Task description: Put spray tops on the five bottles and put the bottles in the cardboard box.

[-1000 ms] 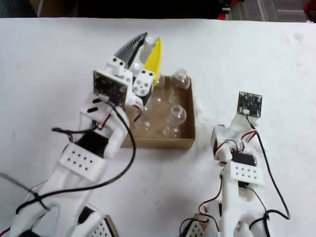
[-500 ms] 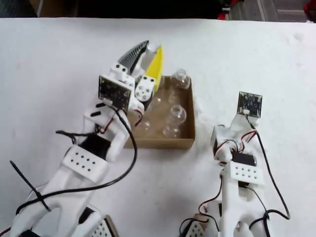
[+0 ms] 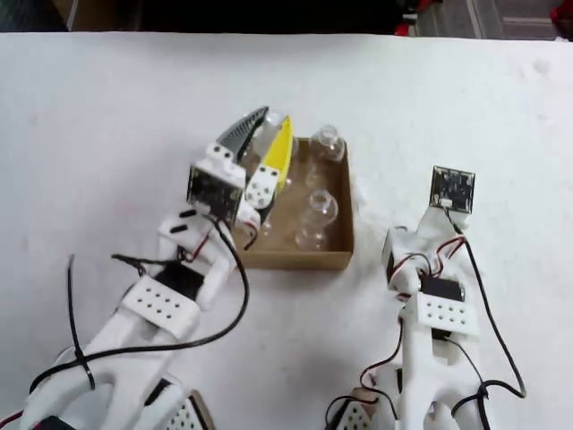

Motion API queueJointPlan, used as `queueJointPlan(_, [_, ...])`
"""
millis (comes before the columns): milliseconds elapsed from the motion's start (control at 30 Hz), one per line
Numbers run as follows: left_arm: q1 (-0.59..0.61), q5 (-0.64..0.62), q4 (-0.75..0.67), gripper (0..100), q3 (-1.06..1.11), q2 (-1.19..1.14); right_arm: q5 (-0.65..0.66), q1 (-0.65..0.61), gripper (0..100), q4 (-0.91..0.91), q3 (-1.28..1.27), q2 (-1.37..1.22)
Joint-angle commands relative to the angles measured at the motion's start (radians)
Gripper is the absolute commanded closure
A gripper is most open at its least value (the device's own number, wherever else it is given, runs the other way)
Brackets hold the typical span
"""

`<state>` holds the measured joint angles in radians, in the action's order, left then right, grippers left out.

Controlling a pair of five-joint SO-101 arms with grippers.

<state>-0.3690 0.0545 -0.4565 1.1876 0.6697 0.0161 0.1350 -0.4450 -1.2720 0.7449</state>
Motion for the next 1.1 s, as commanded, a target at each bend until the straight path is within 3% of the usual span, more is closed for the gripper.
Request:
queueJointPlan(0, [0.005,-0.011,-0.103,98,0.040,-0.001,0.012,-0.010,81.8,0.019,0.006,0.012])
queueJointPlan(133, [0.005,-0.031,-0.104,98,0.089,0.001,0.012,-0.010,81.8,0.019,0.006,0.012])
queueJointPlan(300, [0.012,-0.178,-0.106,98,0.143,0.007,0.012,-0.010,81.8,0.019,0.006,0.012])
queueJointPlan(667, [0.016,-0.183,-0.107,98,0.210,0.008,0.012,-0.010,81.8,0.019,0.006,0.012])
queueJointPlan(867, [0.081,-0.187,-0.112,98,0.229,0.010,0.012,-0.010,81.8,0.019,0.006,0.012])
queueJointPlan(1067, [0.064,-0.183,-0.322,98,0.374,0.048,0.012,-0.010,81.8,0.019,0.006,0.012])
